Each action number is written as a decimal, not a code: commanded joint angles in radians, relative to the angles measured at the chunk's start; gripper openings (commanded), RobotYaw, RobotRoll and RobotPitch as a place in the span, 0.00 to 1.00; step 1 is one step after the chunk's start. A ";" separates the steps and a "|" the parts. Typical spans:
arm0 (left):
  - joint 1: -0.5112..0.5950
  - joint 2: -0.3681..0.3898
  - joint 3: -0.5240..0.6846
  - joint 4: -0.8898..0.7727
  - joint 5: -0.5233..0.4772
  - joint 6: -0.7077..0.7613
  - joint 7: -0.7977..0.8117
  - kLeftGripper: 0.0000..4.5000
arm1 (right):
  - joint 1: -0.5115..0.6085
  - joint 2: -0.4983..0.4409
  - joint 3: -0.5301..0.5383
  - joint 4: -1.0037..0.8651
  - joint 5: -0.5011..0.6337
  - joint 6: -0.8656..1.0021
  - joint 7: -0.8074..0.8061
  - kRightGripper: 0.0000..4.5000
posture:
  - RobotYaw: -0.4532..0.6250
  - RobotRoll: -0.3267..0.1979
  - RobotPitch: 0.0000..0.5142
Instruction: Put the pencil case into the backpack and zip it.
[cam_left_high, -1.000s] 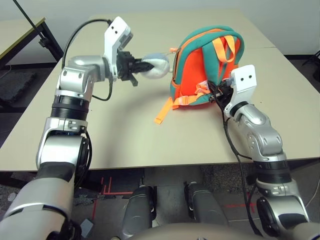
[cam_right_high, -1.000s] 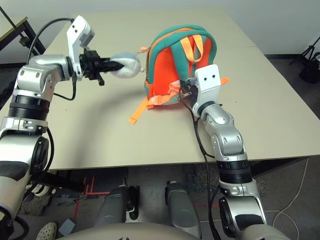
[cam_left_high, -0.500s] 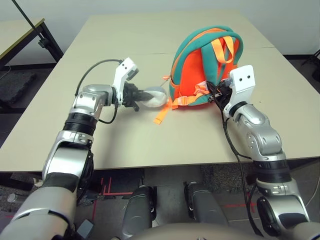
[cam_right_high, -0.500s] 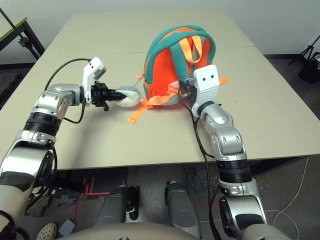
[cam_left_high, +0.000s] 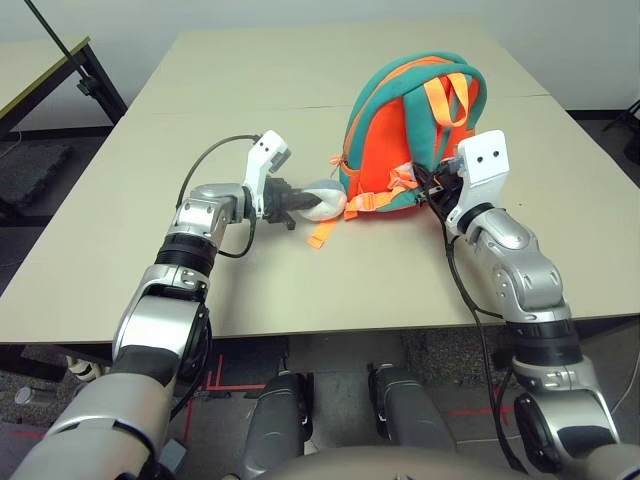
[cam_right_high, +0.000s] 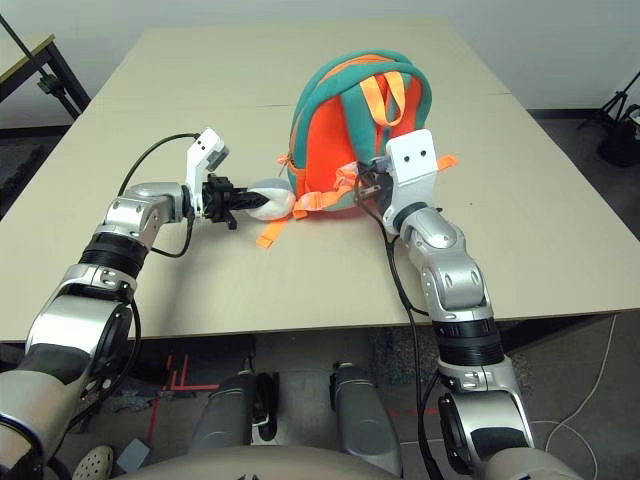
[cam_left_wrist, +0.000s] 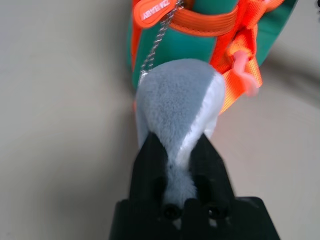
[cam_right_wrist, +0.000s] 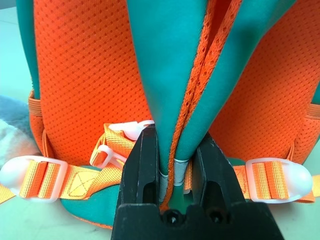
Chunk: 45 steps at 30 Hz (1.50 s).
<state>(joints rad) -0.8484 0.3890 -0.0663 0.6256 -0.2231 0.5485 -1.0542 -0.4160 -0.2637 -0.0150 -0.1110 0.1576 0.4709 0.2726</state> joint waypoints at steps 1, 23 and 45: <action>0.008 0.010 0.024 -0.098 -0.042 0.070 0.007 0.44 | -0.001 -0.004 0.009 -0.025 0.026 0.048 0.032 0.22 | 0.25 0.62 0.17; 0.085 0.058 0.037 -0.255 -0.081 0.167 0.046 1.00 | 0.085 -0.218 -0.185 -0.263 0.195 0.356 0.115 0.98 | 0.23 0.62 0.20; 0.326 0.038 0.331 -0.242 -0.089 -0.172 0.388 1.00 | 0.044 -0.205 -0.330 0.303 0.076 -0.174 -0.017 0.98 | 0.31 0.62 0.23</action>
<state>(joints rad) -0.5389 0.4262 0.2368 0.3452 -0.3244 0.4324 -0.7001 -0.3670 -0.4704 -0.3292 0.1577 0.2395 0.3277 0.2626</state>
